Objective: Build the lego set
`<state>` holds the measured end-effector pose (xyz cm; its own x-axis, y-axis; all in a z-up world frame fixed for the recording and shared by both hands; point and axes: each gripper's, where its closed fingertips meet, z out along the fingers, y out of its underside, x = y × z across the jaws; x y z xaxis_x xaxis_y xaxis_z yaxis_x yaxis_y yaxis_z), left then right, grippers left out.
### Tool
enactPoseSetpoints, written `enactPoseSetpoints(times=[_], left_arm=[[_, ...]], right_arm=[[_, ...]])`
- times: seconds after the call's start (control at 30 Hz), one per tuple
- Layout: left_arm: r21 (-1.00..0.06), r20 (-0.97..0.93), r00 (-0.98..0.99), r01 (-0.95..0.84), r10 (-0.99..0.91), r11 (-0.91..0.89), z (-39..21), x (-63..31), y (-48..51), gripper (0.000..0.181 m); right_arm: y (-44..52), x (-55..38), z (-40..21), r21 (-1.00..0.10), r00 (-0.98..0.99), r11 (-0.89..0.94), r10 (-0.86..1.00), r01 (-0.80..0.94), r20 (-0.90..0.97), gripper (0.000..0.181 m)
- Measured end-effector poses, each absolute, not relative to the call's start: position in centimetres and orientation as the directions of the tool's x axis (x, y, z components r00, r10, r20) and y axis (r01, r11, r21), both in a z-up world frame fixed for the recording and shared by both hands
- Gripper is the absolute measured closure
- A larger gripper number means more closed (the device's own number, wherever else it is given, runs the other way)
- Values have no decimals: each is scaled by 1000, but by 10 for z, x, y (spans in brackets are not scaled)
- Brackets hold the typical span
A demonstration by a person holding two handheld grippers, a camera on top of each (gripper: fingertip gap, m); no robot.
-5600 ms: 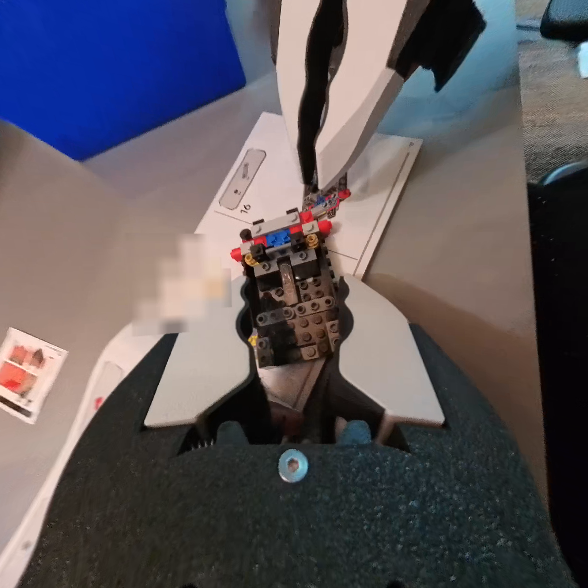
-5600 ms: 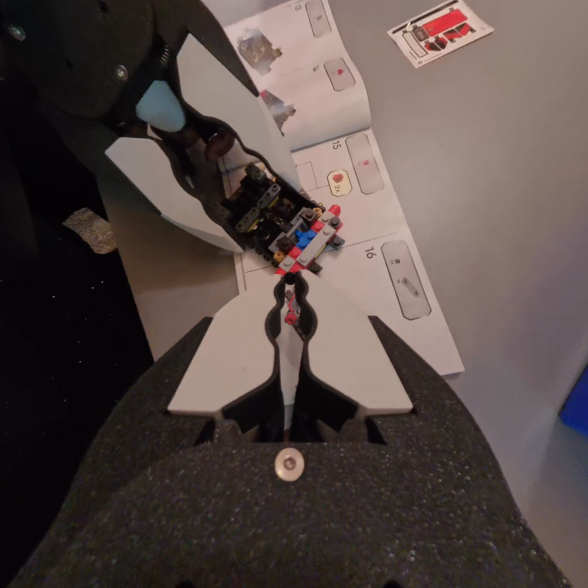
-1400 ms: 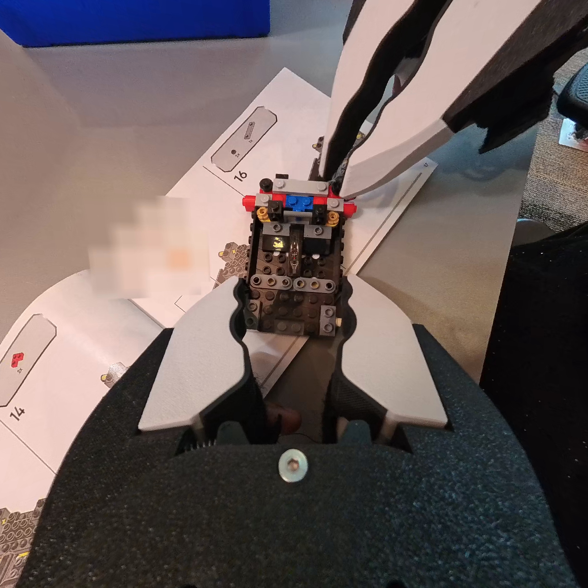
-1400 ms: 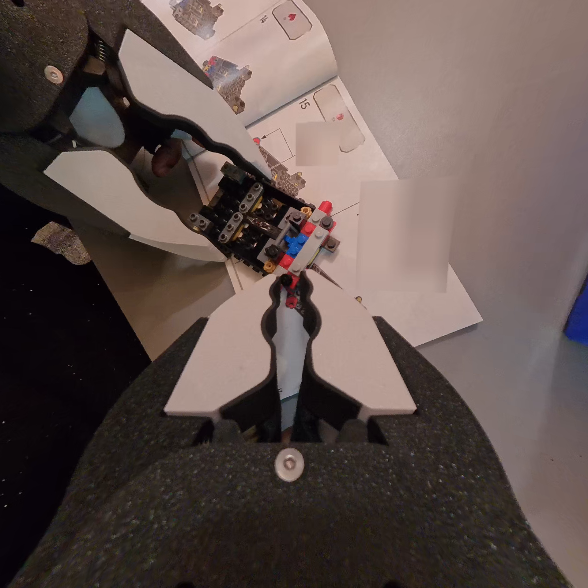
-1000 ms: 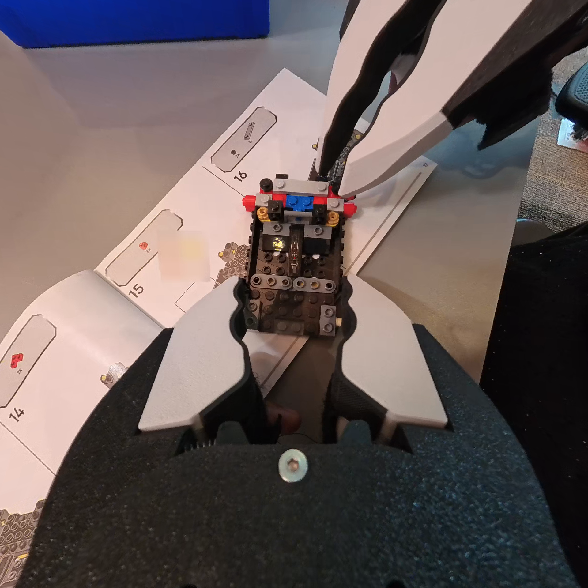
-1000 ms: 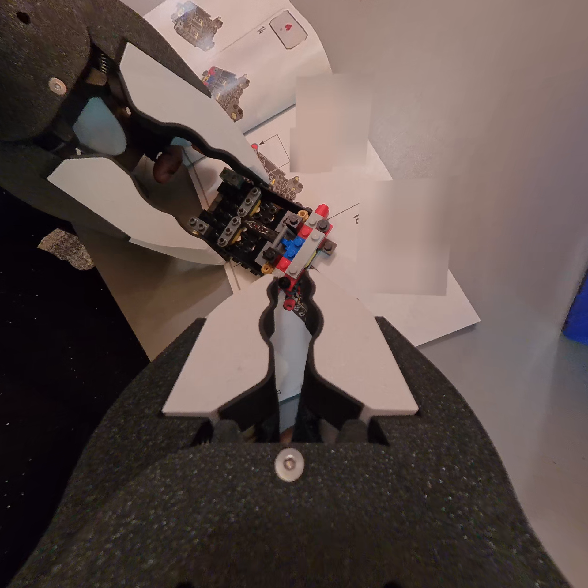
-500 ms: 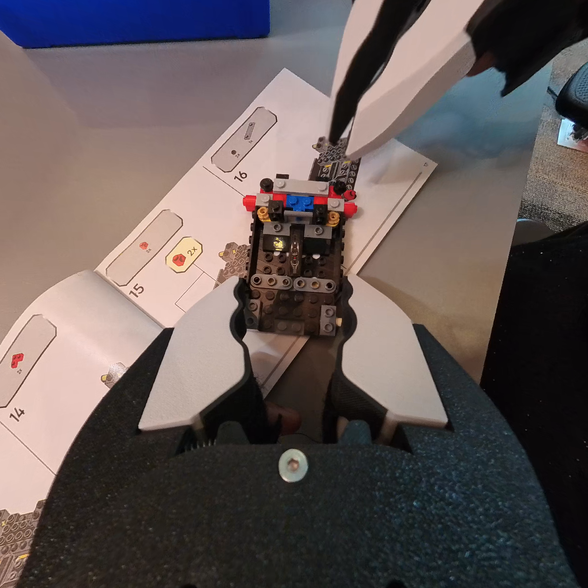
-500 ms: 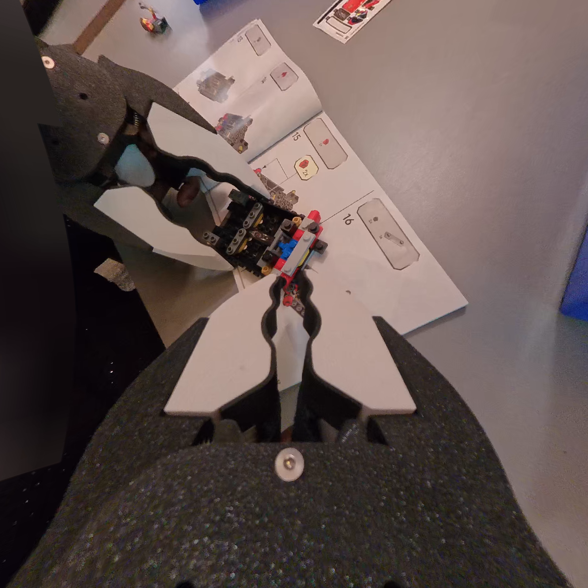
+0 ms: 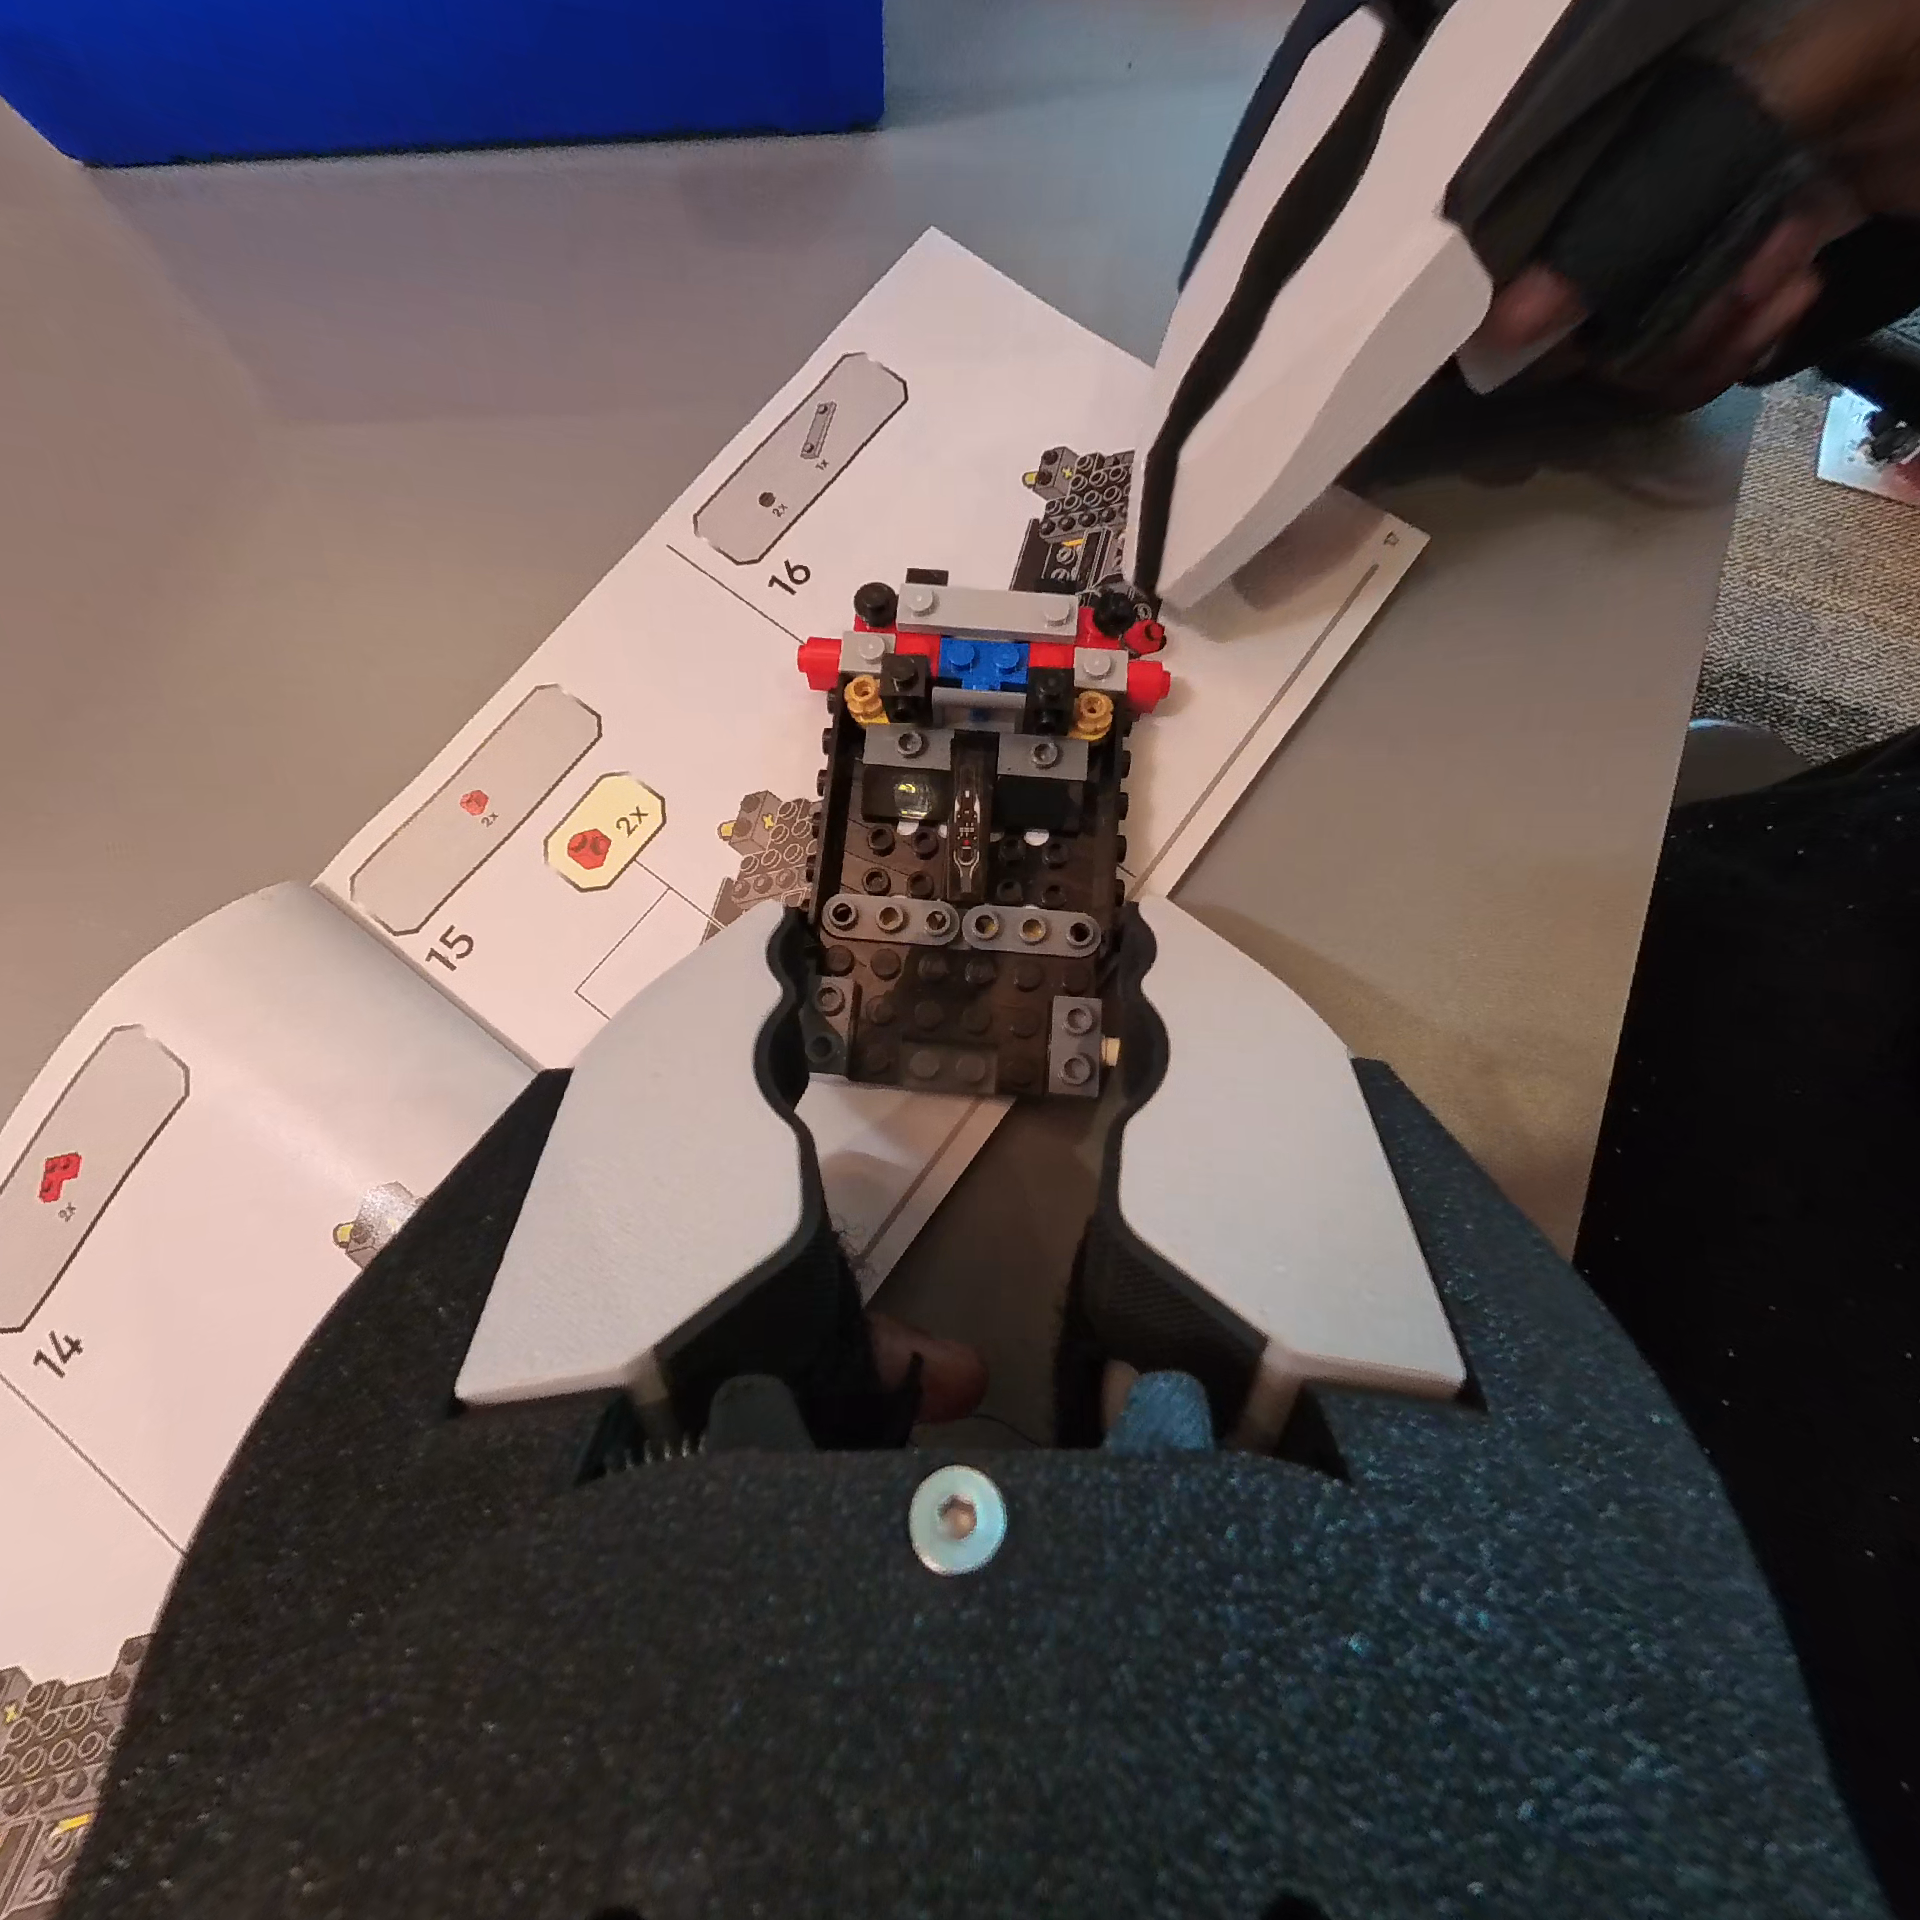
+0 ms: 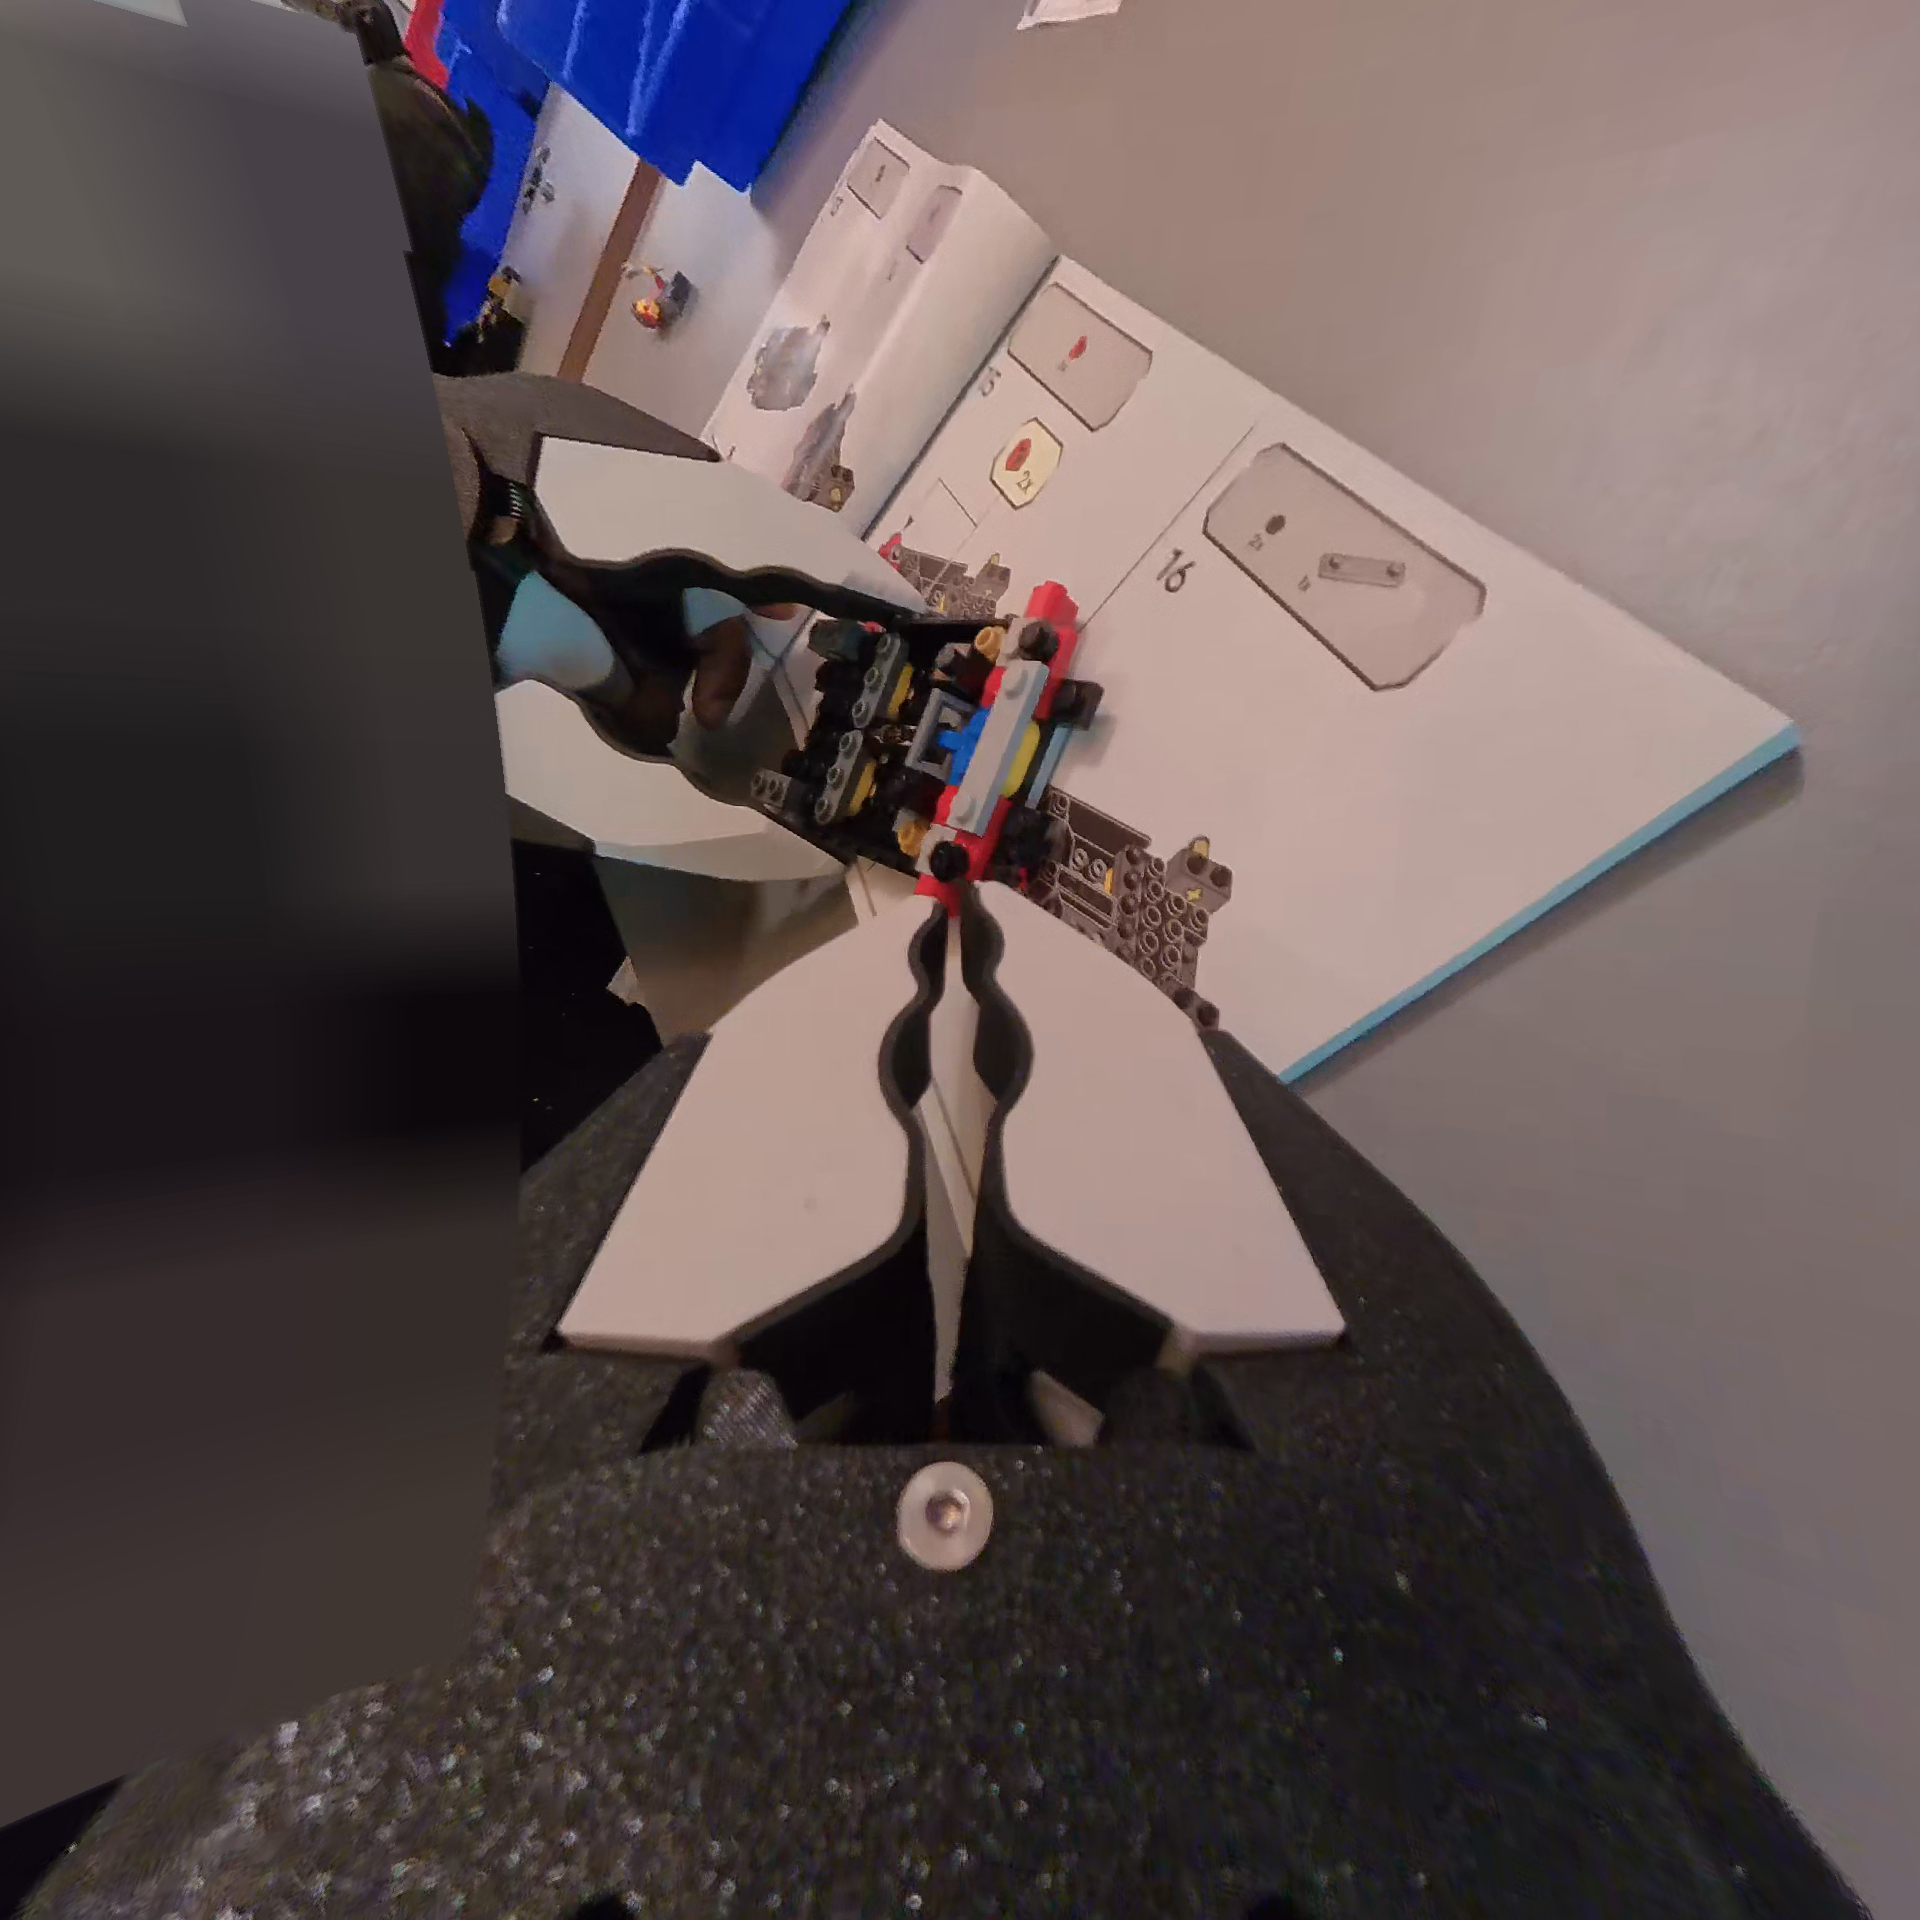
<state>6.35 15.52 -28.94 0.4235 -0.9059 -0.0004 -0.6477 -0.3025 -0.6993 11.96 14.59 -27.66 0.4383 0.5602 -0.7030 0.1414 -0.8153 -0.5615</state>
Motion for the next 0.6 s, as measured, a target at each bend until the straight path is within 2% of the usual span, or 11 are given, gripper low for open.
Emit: enactPoseSetpoints(times=[0.6], left_arm=[[-701,1,420,-647,-907,-301,-289,64,155,124]], right_arm=[[145,112,-274,-588,417,-790,600,174,-683,181]])
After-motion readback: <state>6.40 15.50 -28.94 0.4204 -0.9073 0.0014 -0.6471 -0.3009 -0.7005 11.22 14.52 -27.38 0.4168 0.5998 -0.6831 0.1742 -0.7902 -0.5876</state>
